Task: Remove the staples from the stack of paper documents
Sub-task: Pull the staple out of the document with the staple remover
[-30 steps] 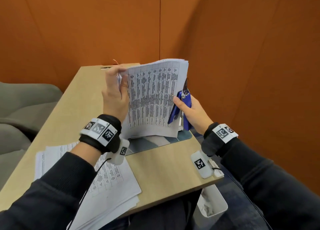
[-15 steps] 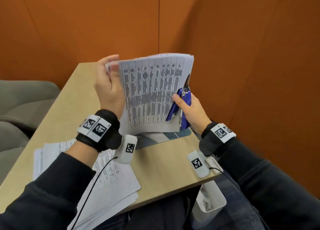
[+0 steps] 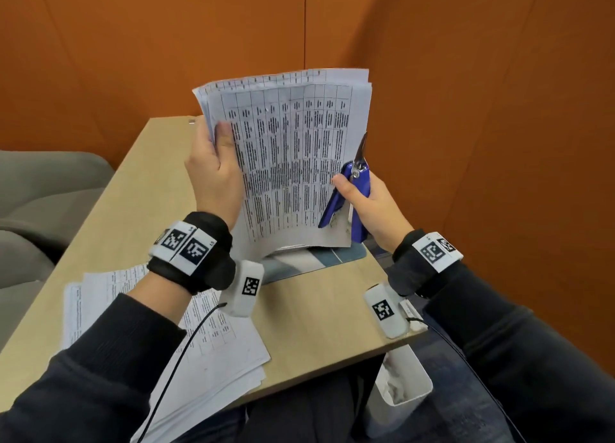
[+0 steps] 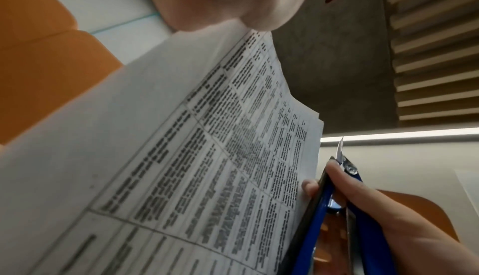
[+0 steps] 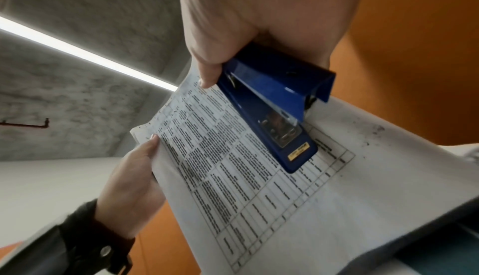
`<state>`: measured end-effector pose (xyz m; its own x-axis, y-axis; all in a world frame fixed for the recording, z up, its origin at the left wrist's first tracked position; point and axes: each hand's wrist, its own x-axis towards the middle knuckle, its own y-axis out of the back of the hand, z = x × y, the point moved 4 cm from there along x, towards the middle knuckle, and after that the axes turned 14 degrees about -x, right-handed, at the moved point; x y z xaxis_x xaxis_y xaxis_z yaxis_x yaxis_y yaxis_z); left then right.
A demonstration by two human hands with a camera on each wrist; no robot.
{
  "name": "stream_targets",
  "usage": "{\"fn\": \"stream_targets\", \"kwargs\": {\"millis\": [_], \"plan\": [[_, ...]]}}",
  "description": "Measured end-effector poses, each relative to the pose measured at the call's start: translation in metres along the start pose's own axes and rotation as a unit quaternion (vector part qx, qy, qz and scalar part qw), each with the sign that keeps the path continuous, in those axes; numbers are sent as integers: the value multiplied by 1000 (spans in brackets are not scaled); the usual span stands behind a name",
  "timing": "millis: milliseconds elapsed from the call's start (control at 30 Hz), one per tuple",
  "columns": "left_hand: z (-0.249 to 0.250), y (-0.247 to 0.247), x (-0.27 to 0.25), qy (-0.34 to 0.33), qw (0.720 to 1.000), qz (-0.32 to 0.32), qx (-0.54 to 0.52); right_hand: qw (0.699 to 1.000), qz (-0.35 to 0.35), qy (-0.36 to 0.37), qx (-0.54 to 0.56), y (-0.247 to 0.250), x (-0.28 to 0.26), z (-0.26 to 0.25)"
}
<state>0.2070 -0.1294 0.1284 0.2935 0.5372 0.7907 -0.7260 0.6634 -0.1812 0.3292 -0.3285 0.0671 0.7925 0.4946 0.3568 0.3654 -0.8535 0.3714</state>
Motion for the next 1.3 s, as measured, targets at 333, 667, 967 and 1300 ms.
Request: {"fn": "stream_targets", "kwargs": {"millis": [333, 667, 967, 1300], "plan": [[6, -1, -12, -69, 992, -109, -2, 1000, -14, -17, 17, 4, -6, 7], [-2, -7, -9, -6, 995, -99, -22, 998, -48, 1, 46, 10, -6, -5], [-20, -10, -8, 233, 951, -184, -89, 998, -57, 23, 4, 8, -7, -12], [-39, 0, -19, 296, 936, -173, -85, 998, -48, -19, -41, 10, -6, -2]]}}
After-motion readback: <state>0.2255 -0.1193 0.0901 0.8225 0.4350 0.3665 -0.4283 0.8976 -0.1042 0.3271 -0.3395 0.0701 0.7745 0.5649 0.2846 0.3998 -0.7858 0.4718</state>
